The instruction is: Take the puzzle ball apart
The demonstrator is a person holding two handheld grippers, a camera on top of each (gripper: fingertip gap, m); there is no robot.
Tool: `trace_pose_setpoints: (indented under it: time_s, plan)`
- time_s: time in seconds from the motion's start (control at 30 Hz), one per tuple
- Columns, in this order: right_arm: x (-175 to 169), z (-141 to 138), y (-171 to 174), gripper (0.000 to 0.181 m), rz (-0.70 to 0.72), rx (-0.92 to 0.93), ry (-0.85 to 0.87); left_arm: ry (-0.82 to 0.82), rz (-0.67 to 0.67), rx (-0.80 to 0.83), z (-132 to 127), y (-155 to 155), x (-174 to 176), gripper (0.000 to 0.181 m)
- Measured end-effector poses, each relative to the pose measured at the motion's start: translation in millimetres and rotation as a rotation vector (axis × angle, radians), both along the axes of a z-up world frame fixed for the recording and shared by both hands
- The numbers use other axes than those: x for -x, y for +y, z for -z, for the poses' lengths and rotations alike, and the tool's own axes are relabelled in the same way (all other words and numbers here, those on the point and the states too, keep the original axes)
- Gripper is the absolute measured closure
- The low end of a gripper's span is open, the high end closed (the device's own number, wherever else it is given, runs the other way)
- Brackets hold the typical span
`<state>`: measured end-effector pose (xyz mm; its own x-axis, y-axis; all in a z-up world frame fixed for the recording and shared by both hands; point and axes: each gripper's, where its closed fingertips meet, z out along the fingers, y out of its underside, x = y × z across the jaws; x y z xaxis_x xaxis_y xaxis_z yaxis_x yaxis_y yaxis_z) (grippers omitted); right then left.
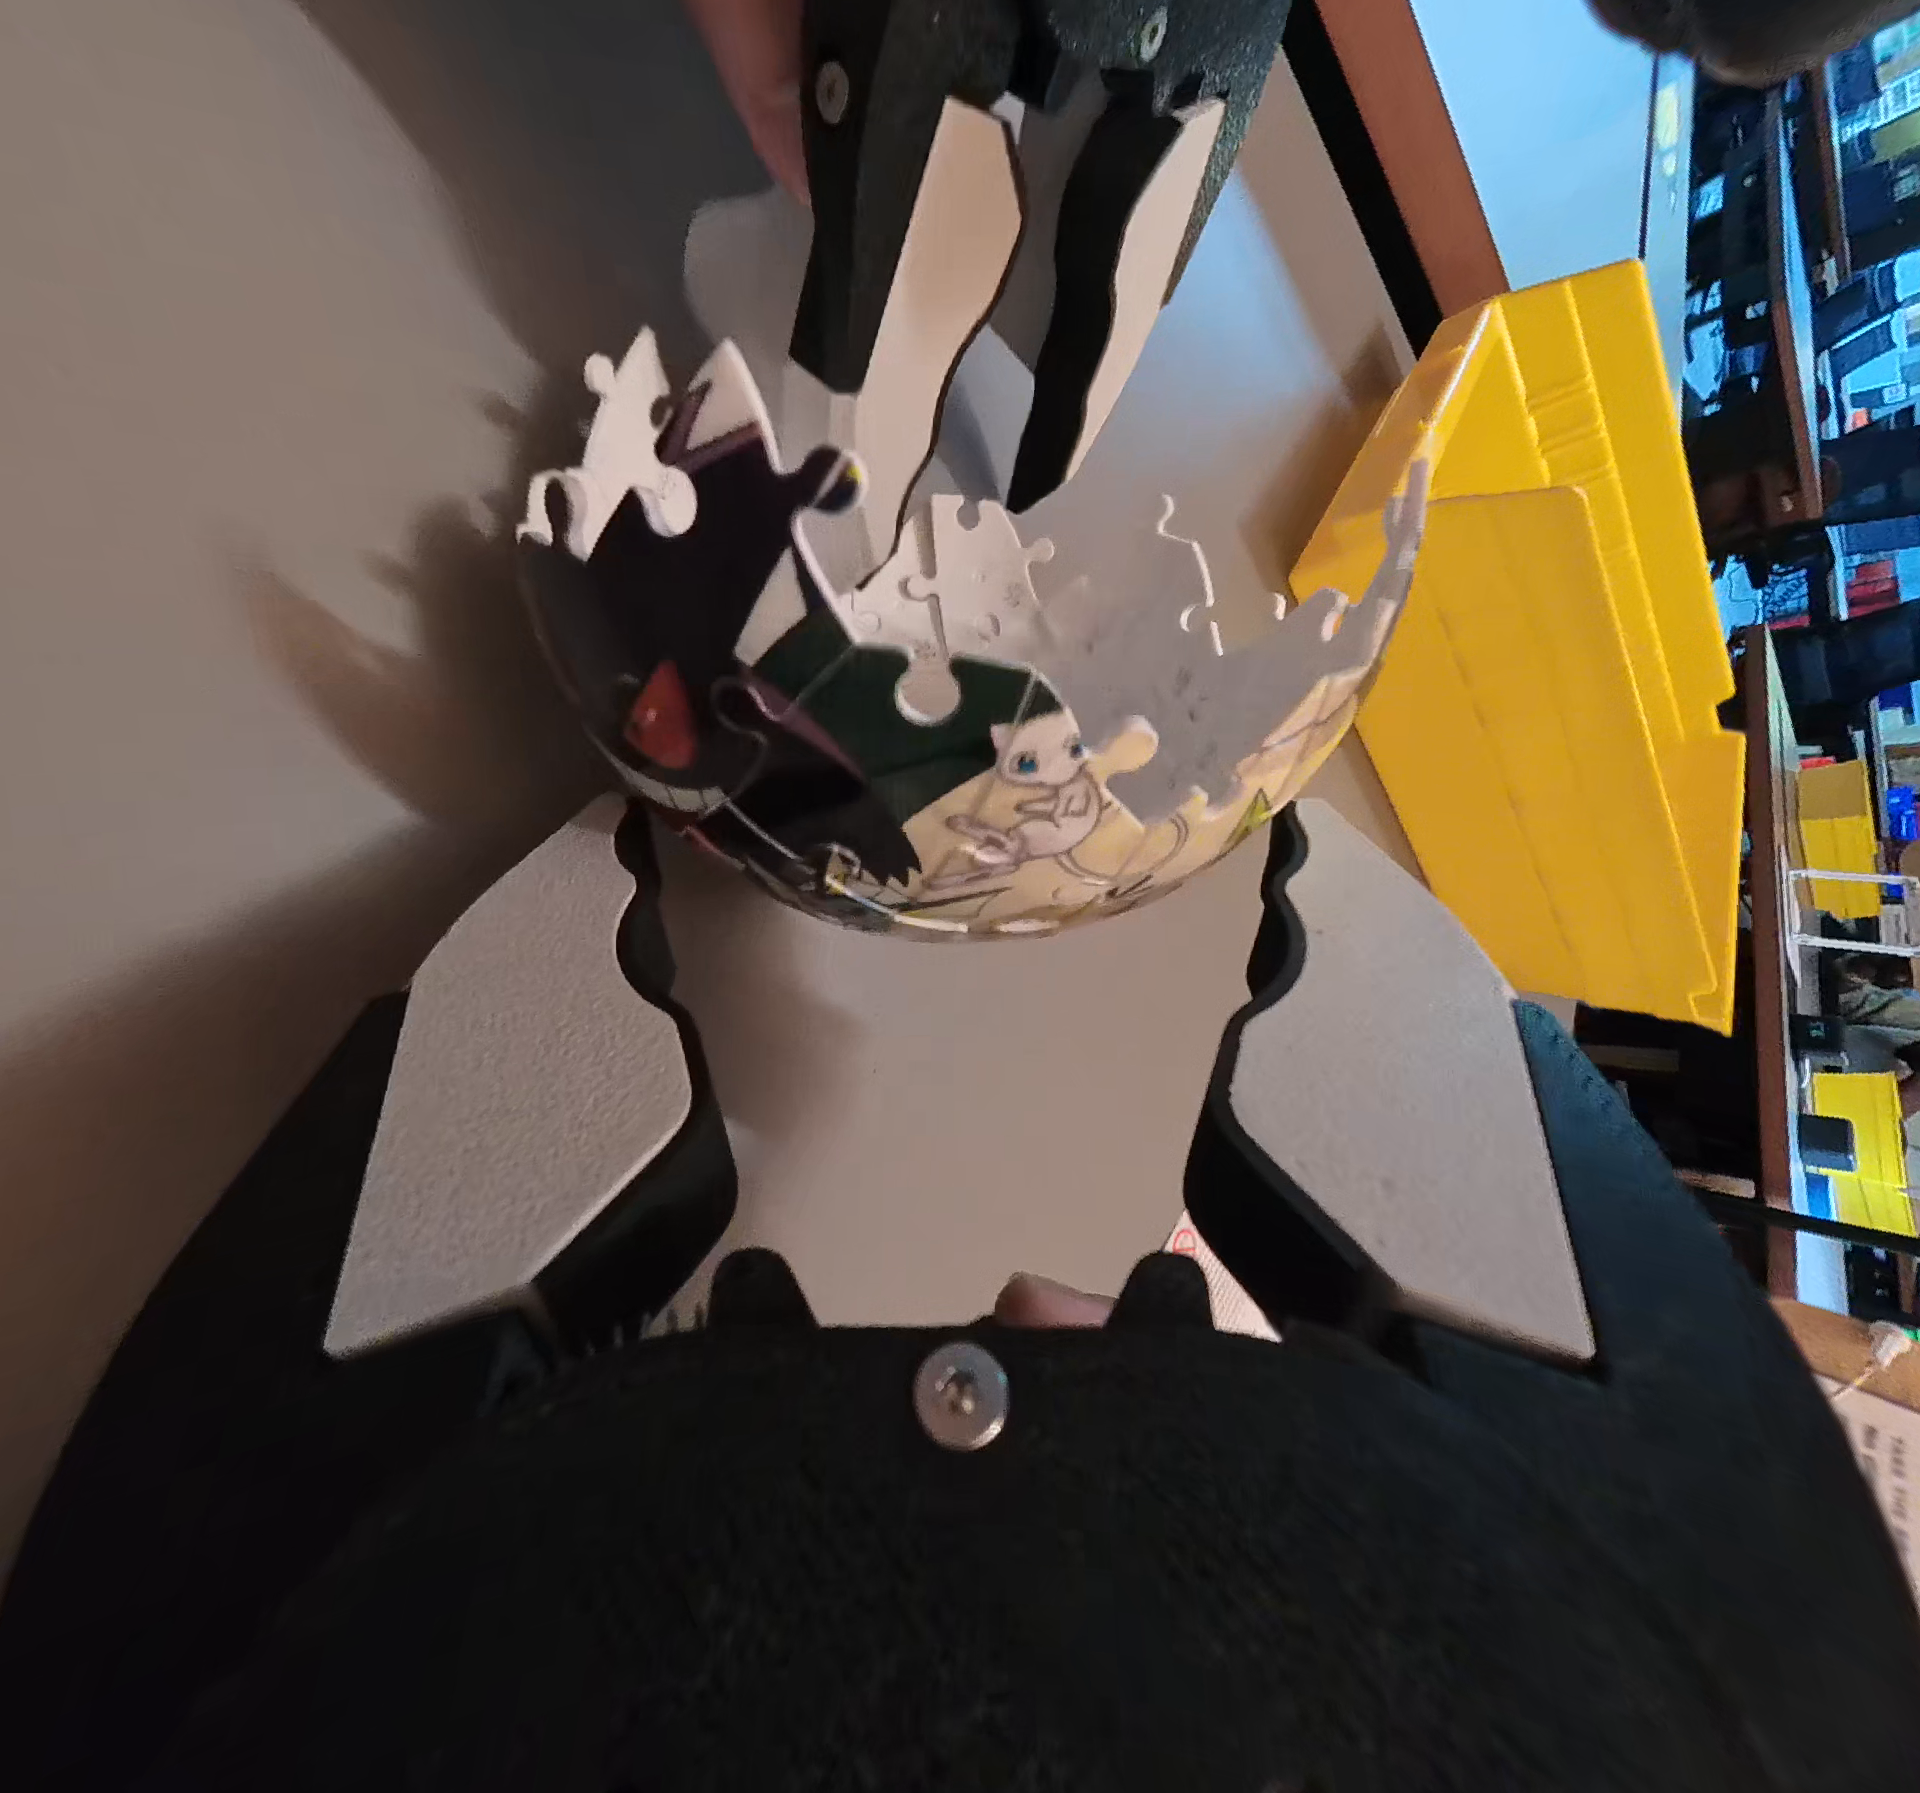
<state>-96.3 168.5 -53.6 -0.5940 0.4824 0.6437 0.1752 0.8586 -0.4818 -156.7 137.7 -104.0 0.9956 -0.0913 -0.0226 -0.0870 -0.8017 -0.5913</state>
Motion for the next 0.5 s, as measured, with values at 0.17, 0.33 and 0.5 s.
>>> trace_pose_setpoints:
  time_s: [0.17,0.33,0.5]
  plan:
    - [8.2,-0.7,-15.2,0.056,-0.029,0.142,-0.013,-0.01,0.022,0.011,0.7,-1.1,-5.3,0.125]
    - [16.6,0.4,-24.3,0.036,-0.004,0.467,-0.061,-0.074,0.011,-0.001,1.7,-3.1,-9.7,0.127]
    - [14.2,2.2,-19.9,0.036,-0.007,0.549,-0.12,-0.088,0.035,-0.033,1.2,-1.9,-10.6,0.125]
